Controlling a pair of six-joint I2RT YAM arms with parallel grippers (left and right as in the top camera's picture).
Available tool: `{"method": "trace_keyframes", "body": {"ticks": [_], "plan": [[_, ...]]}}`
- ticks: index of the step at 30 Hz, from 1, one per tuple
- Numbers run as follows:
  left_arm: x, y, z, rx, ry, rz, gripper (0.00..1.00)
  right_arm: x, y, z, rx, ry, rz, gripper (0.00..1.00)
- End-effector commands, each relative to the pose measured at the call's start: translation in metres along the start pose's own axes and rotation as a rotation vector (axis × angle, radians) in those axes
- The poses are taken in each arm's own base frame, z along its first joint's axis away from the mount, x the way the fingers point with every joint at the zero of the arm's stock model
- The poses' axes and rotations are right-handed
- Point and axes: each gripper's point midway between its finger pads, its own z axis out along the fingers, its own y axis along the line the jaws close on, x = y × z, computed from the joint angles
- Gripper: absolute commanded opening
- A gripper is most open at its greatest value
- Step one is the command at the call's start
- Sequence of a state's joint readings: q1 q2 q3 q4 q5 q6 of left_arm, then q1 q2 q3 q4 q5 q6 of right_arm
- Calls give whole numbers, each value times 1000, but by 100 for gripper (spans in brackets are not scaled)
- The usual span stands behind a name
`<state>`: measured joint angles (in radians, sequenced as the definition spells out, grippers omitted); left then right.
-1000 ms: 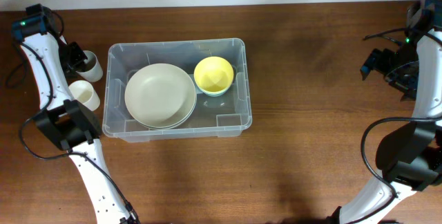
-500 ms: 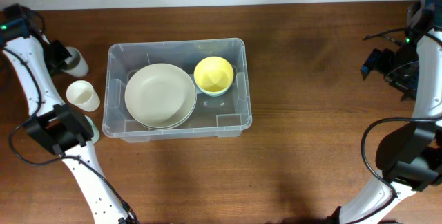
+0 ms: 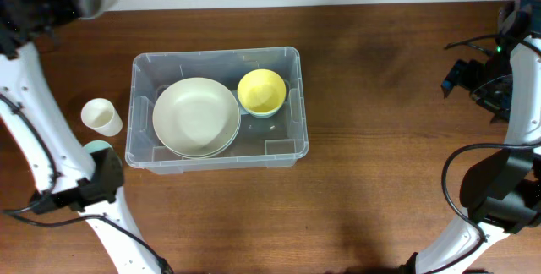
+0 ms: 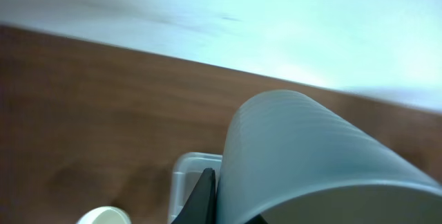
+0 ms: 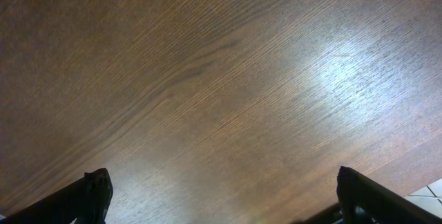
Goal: Pack container
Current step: 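Lift the grey cup and lower it into the bin's front right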
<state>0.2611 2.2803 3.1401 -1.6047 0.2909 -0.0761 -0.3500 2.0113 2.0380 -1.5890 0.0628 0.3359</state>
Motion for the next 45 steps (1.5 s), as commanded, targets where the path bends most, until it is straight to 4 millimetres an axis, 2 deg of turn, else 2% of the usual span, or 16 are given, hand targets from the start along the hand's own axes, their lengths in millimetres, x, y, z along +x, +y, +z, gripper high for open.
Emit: {"method": "trace_keyframes", "body": {"ticks": [1,5,6,11,17,20,24,28,33,36,45], "plan": [[17,-50,5,102,54,182,1,0,-3,-4,1,-12,2,99],[40,-92,10,174,119,290,1,0,-3,-4,1,-12,1,99],[49,-116,13,222,138,351,1,0,-3,-4,1,-12,2,99],[78,-177,16,353,184,514,1,0,-3,-4,1,-12,2,99],[130,-215,38,415,357,568,1,0,-3,-4,1,-12,2,99],[163,-219,55,393,492,524,1,0,-3,-4,1,-12,2,99],[202,-210,76,303,650,472,1,0,-3,-4,1,-12,1,99],[233,-204,86,274,767,462,1,0,-3,-4,1,-12,2,99],[261,-198,92,241,871,435,1,0,-3,-4,1,-12,1,99],[280,-188,98,188,933,443,1,0,-3,-4,1,-12,1,99],[310,-175,131,151,962,438,1,0,-3,-4,1,-12,1,99]]}}
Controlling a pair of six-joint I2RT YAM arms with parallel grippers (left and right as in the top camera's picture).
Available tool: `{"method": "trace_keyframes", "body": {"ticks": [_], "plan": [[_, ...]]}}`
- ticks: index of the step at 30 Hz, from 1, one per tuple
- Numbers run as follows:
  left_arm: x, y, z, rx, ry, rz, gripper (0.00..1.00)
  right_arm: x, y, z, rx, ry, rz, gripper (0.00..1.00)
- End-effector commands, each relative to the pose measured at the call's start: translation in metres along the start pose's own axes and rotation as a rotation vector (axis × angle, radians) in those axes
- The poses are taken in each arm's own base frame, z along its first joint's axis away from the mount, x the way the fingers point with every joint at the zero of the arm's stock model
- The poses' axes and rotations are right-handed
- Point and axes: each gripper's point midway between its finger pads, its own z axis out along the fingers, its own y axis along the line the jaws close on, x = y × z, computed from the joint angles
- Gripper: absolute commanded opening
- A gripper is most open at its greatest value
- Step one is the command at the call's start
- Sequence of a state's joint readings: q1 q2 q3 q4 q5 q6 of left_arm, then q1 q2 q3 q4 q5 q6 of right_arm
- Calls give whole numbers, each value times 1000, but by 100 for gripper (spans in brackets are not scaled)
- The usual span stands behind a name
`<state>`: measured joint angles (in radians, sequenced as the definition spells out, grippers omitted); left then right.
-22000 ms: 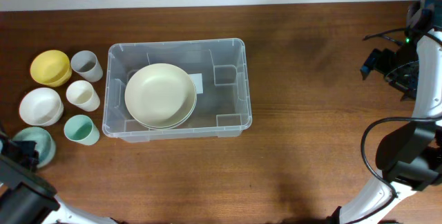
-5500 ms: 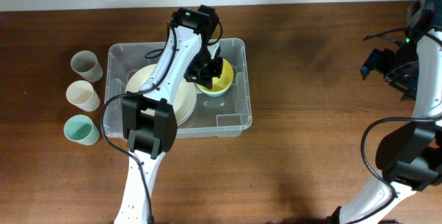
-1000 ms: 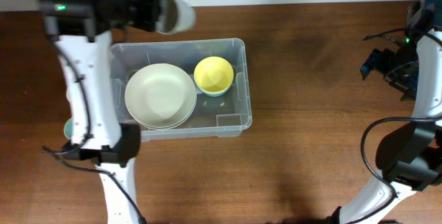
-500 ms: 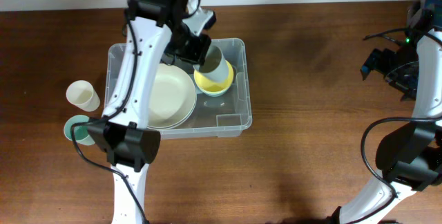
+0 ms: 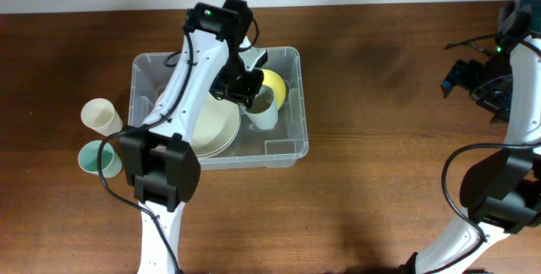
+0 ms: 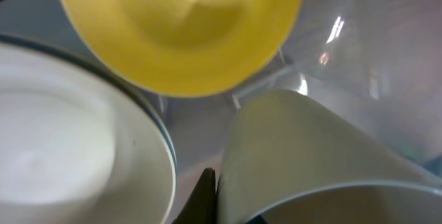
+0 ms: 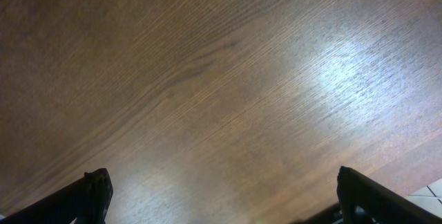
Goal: Pack container
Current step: 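Lift the grey cup and lower it into the bin's front right, then release the grey cup and move the left gripper to the cream cup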
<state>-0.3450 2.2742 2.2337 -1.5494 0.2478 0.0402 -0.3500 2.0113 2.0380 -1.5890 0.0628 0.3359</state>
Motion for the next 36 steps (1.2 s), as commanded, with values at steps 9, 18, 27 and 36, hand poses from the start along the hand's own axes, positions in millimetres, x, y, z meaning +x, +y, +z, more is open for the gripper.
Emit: {"method": "trace_keyframes", "body": {"ticks": [9,18,27,36], "plan": [[1,26,23,-118,19,-53,10,0,-3,-4,1,-12,2,99],[-4,26,23,-118,-3,-49,26,0,-3,-4,1,-12,1,99],[-31,30,-25,-127,-151,-52,51,0,-3,-4,1,-12,1,99],[-40,116,-149,-352,-472,-362,99,0,-3,-4,1,-12,1,99]]}}
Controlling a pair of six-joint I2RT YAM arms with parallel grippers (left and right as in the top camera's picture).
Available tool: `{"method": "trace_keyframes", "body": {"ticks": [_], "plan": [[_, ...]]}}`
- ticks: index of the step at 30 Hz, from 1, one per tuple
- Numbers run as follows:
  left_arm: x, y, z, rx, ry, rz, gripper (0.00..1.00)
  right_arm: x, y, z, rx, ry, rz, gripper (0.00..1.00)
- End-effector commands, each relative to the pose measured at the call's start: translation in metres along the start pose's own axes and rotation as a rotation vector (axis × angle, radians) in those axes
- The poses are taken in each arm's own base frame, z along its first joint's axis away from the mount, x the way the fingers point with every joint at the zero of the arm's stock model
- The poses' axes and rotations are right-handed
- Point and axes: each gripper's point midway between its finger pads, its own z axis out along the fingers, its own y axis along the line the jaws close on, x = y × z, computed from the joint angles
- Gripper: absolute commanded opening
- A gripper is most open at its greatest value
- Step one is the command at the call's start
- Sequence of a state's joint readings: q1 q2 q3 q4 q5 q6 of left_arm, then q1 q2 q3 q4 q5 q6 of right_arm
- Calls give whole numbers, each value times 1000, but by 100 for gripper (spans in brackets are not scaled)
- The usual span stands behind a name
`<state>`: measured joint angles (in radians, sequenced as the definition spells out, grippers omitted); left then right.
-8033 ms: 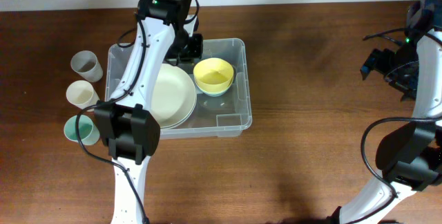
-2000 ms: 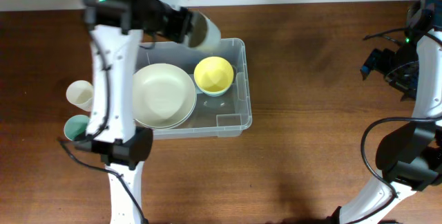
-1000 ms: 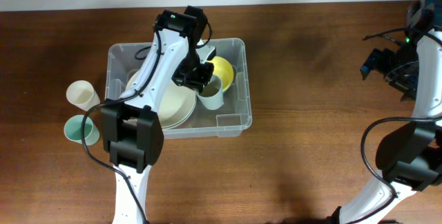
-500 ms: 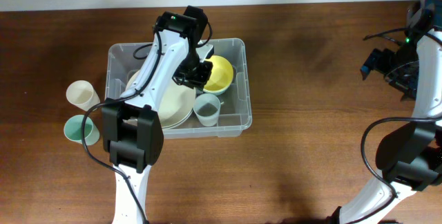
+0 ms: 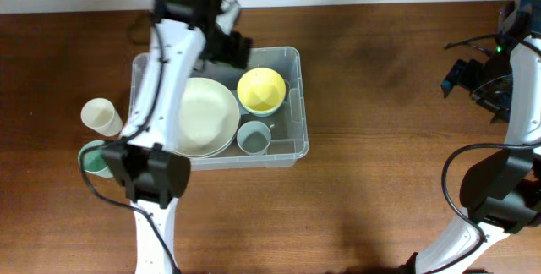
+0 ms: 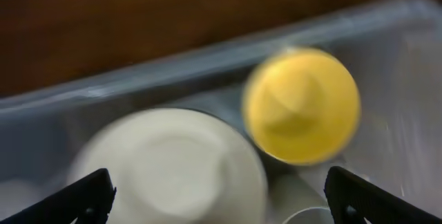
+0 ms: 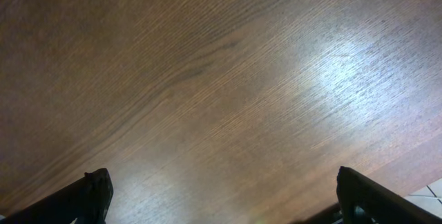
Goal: Pack container
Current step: 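Release the grey cup and move the left gripper to the cream cup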
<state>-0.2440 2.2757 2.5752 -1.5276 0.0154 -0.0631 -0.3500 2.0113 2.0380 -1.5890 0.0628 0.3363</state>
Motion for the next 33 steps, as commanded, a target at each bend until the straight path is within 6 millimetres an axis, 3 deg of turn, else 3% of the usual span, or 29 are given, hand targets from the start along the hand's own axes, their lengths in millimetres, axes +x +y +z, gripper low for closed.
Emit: {"method": "trace_keyframes", "body": {"ticks": [1,5,8,12,14,18,24,33], "plan": [[-12,74,-34,-165,-98,-256,99,0,-3,-4,1,-12,1,99],[3,145,-47,-245,-109,-537,99,0,-3,-4,1,-12,1,99],[27,191,-53,-284,-81,-725,99,0,-3,-4,1,-12,1,99],[60,243,-61,-327,-36,-863,99,0,-3,-4,1,-12,1,99],[73,259,-58,-324,-4,-879,99,0,-3,-4,1,-12,1,99],[102,275,-39,-290,104,-939,99,0,-3,-4,1,-12,1,99],[144,279,8,-282,287,-982,100,0,-3,-4,1,-12,1,99],[164,285,60,-281,330,-991,99,0,-3,-4,1,-12,1,99]]}}
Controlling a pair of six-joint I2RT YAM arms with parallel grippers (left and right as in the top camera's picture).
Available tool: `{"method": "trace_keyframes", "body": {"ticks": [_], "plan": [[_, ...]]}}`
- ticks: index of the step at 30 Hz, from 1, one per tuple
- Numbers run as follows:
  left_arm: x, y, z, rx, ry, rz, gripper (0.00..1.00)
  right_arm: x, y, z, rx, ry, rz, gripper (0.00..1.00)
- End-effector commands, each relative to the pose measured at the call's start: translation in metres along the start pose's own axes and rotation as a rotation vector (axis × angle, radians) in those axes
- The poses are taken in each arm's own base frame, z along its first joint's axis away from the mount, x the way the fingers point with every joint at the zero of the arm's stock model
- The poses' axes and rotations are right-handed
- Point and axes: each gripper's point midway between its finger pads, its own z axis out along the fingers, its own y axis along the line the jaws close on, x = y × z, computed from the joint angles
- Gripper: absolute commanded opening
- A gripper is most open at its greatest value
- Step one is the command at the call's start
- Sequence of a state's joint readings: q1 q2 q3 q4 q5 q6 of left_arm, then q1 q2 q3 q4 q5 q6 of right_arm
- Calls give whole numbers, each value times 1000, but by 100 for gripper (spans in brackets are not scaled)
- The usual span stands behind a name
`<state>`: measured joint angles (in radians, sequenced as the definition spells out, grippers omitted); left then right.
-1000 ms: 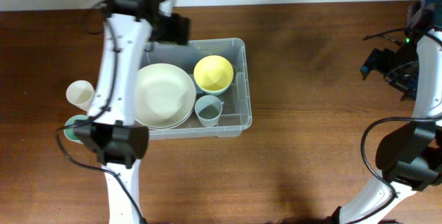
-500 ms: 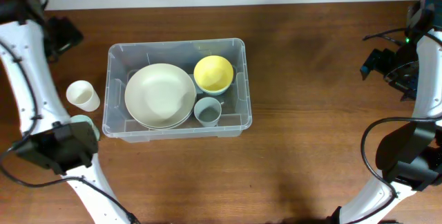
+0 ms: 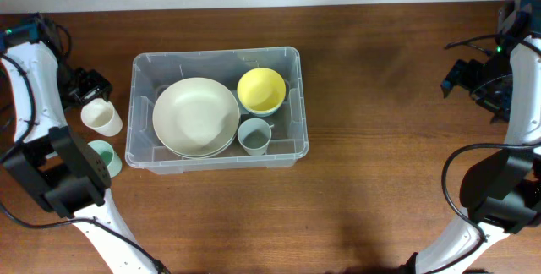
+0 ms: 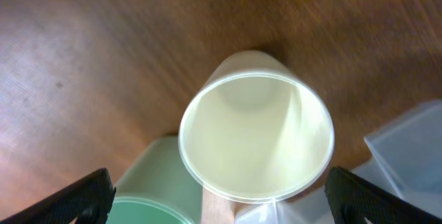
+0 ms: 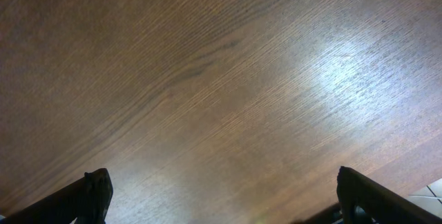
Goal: Pack container
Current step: 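Release the grey cup and move the left gripper to the cream cup, then lift the cream cup and lower it into the grey cup in the bin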
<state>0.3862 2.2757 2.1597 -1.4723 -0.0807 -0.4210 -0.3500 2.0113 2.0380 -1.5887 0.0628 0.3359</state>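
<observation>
The clear plastic container (image 3: 135, 96) holds a white plate (image 3: 196, 115), a yellow bowl (image 3: 261, 90) and a grey-blue cup (image 3: 254, 136). Left of it on the table stand a cream cup (image 3: 101, 117) and a green cup (image 3: 103, 157). My left gripper (image 3: 84, 85) hangs open just above the cream cup (image 4: 257, 136), nothing between its fingers; the green cup (image 4: 141, 189) shows at the bottom of that wrist view. My right gripper (image 3: 473, 75) is open far to the right over bare wood (image 5: 221, 99).
The container's corner (image 4: 407, 155) shows at the right of the left wrist view. The table's back edge meets a white wall. My right arm's base stands at the lower right (image 3: 499, 198).
My left gripper was open above the container's back edge; now it is open to the container's left, just above the cream cup. The right arm has not moved.
My left gripper held the grey-blue cup high at the far left. Then it held that cup inside the container beside the yellow bowl. Then the cup stood in the container and the gripper was open above it. Now the gripper is over the cream cup.
</observation>
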Motion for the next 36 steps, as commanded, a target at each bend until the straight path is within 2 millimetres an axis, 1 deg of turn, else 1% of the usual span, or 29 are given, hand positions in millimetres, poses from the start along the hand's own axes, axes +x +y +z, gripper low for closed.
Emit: {"method": "trace_keyframes", "body": {"ticks": [1,6,9,10,12,14,16,17,18,19,20,24,26,27,29,30,33,34,35,36], "plan": [[0,4,14,0,14,-23,99,0,-3,-4,1,-12,1,99],[0,5,29,-2,18,-29,99,0,-3,-4,1,-11,1,99],[-1,7,36,-1,19,-35,94,0,-3,-4,1,-11,1,99],[0,7,38,-3,21,-35,90,0,-3,-4,1,-12,1,99],[0,9,40,-4,24,-39,75,0,-3,-4,1,-12,1,99],[-1,11,40,-4,25,-43,54,0,-3,-4,1,-12,1,99],[-1,12,40,-4,24,-47,28,0,-3,-4,1,-11,1,99],[-2,13,41,-3,24,-50,16,0,-3,-4,1,-11,1,99],[-3,14,41,-2,22,-53,8,0,-3,-4,1,-11,1,99],[-5,15,41,0,16,-56,3,0,-3,-4,1,-12,1,99],[-7,16,40,2,11,-60,1,0,-3,-4,1,-11,1,99],[-18,19,30,19,-26,-77,1,0,-3,-4,1,-12,1,99],[-27,18,16,41,-59,-85,1,0,-3,-4,1,-12,1,99],[-32,16,4,60,-80,-88,1,0,-3,-4,1,-12,1,99],[-40,9,-20,112,-122,-64,1,0,-3,-4,1,-11,1,99],[-44,2,-37,155,-153,-28,1,0,-3,-4,1,-11,1,99],[-45,-27,-92,307,-238,117,1,0,-3,-4,1,-12,1,99],[-39,-41,-115,376,-272,196,1,0,-3,-4,1,-12,1,99],[-34,-51,-131,424,-294,255,1,0,-3,-4,1,-11,1,99],[-23,-67,-153,491,-324,348,1,0,-3,-4,1,-11,1,99]]}}
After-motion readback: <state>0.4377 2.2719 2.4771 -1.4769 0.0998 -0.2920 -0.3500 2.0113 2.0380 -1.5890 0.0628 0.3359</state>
